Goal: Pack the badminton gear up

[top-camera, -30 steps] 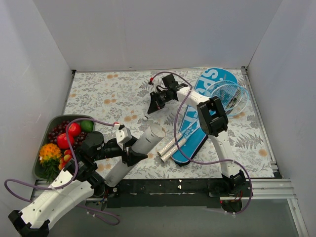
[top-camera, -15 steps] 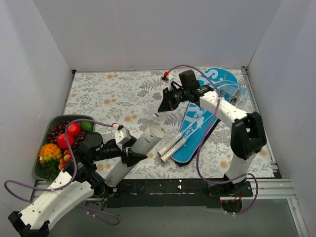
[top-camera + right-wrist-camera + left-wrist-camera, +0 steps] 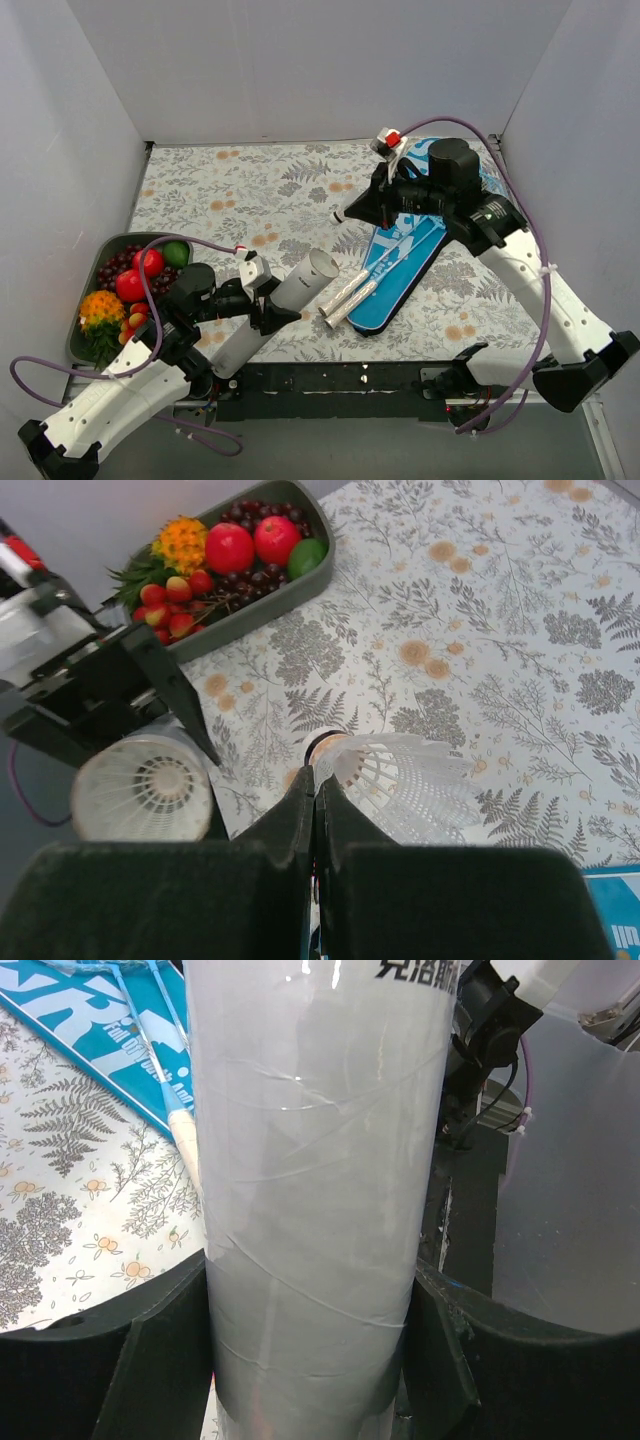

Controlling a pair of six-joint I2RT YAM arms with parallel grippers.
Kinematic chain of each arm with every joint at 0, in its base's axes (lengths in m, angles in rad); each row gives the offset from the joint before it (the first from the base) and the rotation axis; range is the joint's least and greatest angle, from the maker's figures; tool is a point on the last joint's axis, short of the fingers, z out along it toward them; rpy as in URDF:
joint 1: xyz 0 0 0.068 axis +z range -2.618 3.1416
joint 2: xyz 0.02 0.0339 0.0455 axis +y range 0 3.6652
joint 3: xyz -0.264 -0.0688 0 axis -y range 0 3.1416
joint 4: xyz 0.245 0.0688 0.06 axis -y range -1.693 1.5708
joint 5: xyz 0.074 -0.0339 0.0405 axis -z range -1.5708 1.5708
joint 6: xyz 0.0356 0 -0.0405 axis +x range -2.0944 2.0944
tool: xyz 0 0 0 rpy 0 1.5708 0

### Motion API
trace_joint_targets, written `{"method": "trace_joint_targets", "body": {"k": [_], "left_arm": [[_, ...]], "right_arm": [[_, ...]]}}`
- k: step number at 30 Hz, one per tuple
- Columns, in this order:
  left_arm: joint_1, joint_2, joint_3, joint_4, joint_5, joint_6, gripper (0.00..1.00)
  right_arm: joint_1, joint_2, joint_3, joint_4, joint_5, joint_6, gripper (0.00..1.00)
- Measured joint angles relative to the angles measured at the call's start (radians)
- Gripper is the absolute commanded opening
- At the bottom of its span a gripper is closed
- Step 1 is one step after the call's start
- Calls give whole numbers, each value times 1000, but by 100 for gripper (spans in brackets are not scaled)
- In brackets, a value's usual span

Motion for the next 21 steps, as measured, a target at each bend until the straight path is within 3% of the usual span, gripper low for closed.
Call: {"method": "trace_joint_targets", "body": {"k": [9, 21], "left_arm": [[-1, 31, 0, 13, 0, 2, 60], [-3, 34, 0, 14, 0, 2, 60]], "right_arm": [[55, -124, 3, -52, -40, 26, 1], [241, -111, -53, -59, 6, 40, 1]]}}
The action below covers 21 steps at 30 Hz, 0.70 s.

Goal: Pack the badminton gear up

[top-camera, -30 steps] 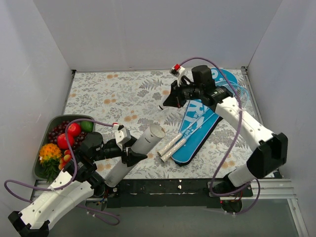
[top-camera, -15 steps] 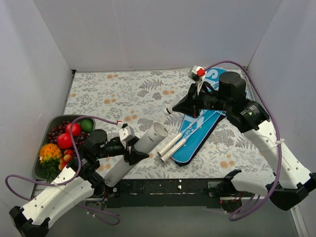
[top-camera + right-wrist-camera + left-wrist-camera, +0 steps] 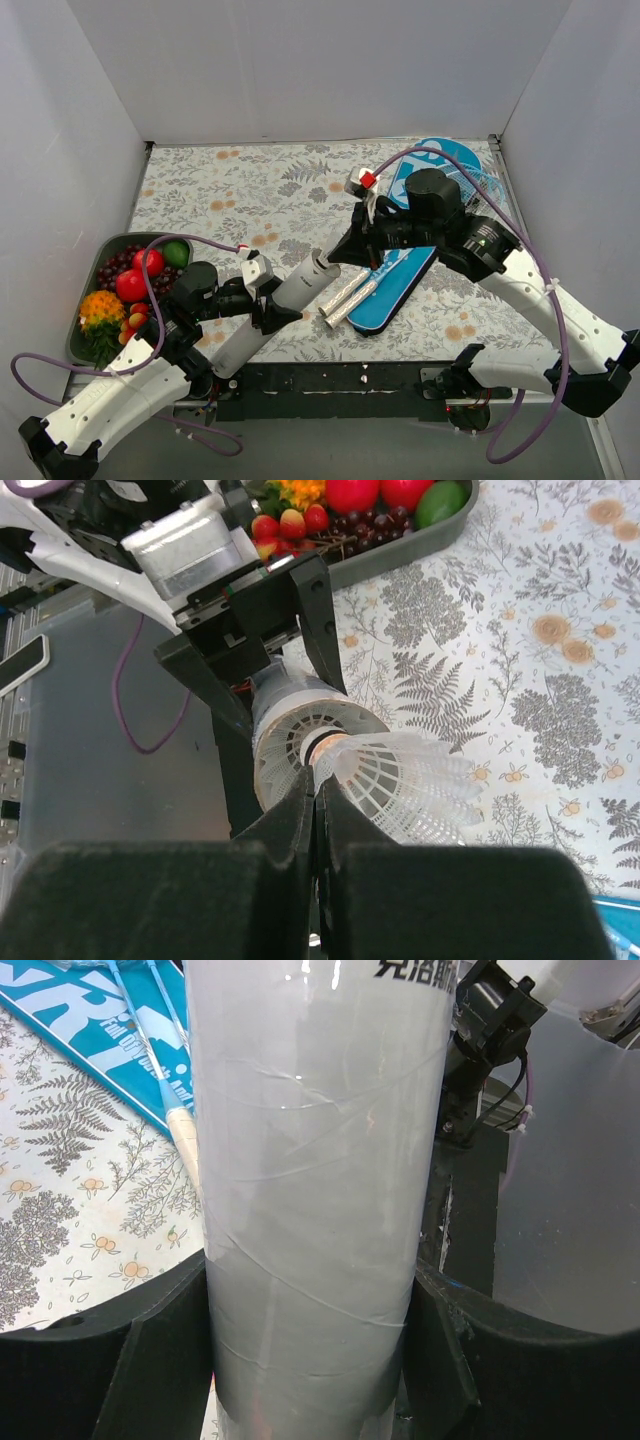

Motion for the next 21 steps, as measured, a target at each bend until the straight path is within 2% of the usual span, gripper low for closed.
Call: {"method": "trace_joint_targets", "body": {"k": [9, 21], "left_arm": [[-1, -21, 0, -9, -11, 1, 60], [-16, -27, -17, -19, -23, 12, 60]], "right_arm": [[36, 29, -65, 11, 8, 11, 1], [57, 159, -113, 105, -158, 19, 2]]}}
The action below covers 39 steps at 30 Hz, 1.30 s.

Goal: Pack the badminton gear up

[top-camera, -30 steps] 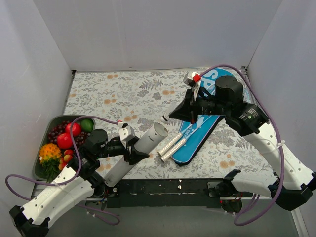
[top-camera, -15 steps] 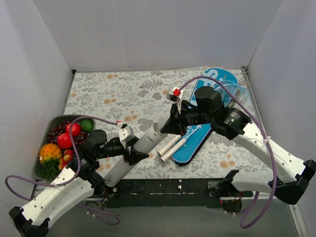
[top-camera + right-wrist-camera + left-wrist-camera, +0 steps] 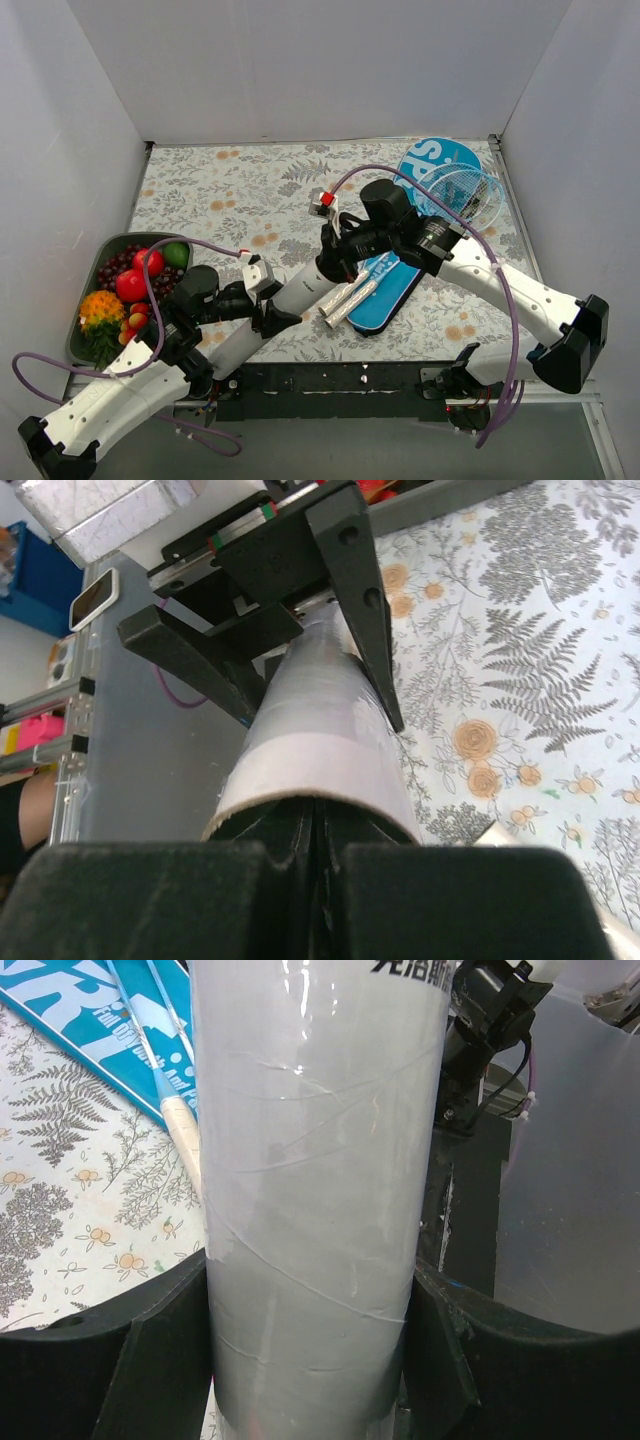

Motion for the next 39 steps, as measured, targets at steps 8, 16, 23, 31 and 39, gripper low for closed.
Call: {"method": "trace_joint_targets", "body": {"k": [8, 16, 23, 31, 39], "left_arm": [[-8, -19, -8, 0, -11, 6, 60], [-11, -50, -10, -15, -32, 7, 60], [-19, -59, -10, -16, -44, 7, 60], [-30, -51, -10, 1, -47, 4, 60], [-40, -52, -10, 11, -39, 0, 60]], "right_arm": [[11, 55, 6, 51, -96, -1, 22], [8, 71, 53, 34, -130, -20, 43], [10, 67, 150, -137, -37, -55, 52], [-33, -16, 191, -256, 96, -50, 58], [-99, -142, 235, -269, 322, 3, 61]]}}
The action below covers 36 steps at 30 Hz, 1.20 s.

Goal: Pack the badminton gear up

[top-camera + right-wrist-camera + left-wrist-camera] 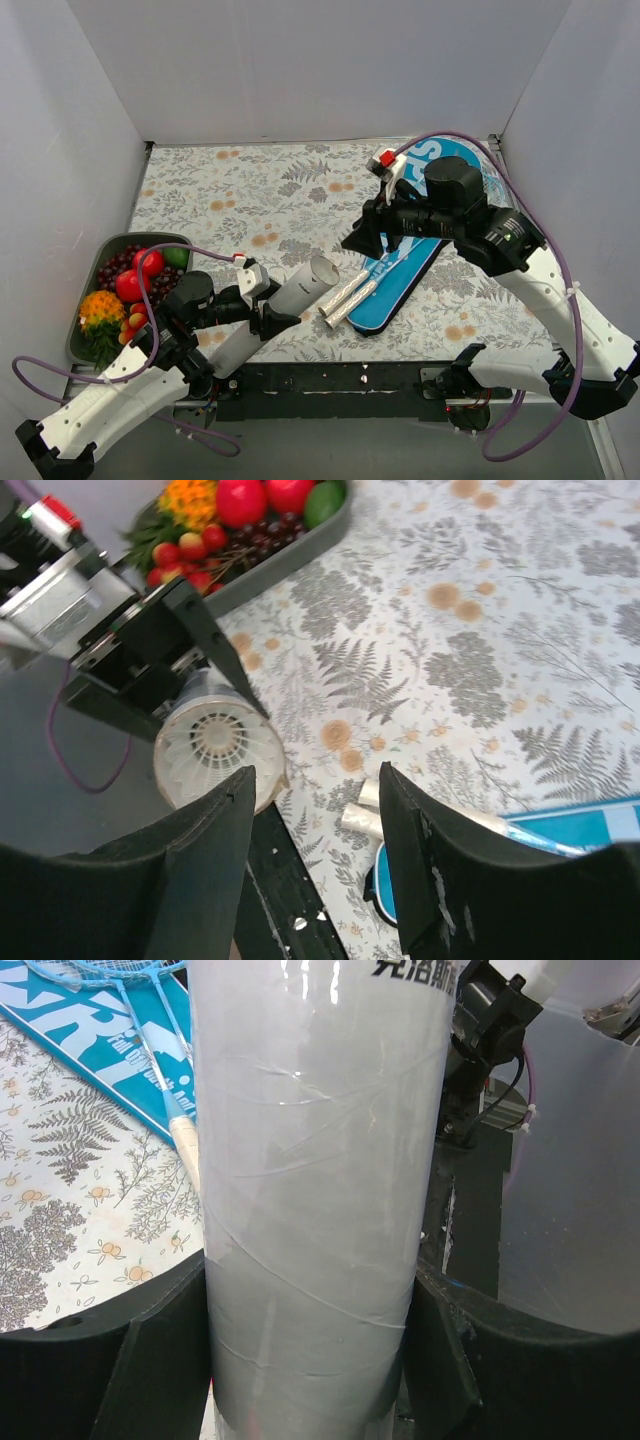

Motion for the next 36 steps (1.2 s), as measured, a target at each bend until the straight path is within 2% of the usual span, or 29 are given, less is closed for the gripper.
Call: {"method": "trace_joint_targets", "body": {"k": [9, 17, 27, 36], "left_arm": [[0, -15, 0, 0, 0, -3, 60], [-1, -18, 0, -1, 6, -4, 60], [-1, -46, 0, -1, 7, -14, 61], [-1, -51, 0, -1, 6, -16, 61]], "right_arm": [[-40, 8, 15, -88, 370, 95, 61], [-181, -5, -216, -94, 592, 185, 61], [-438, -100, -570, -47, 618, 254, 60], [-565, -111, -789, 64, 554, 297, 56]]}}
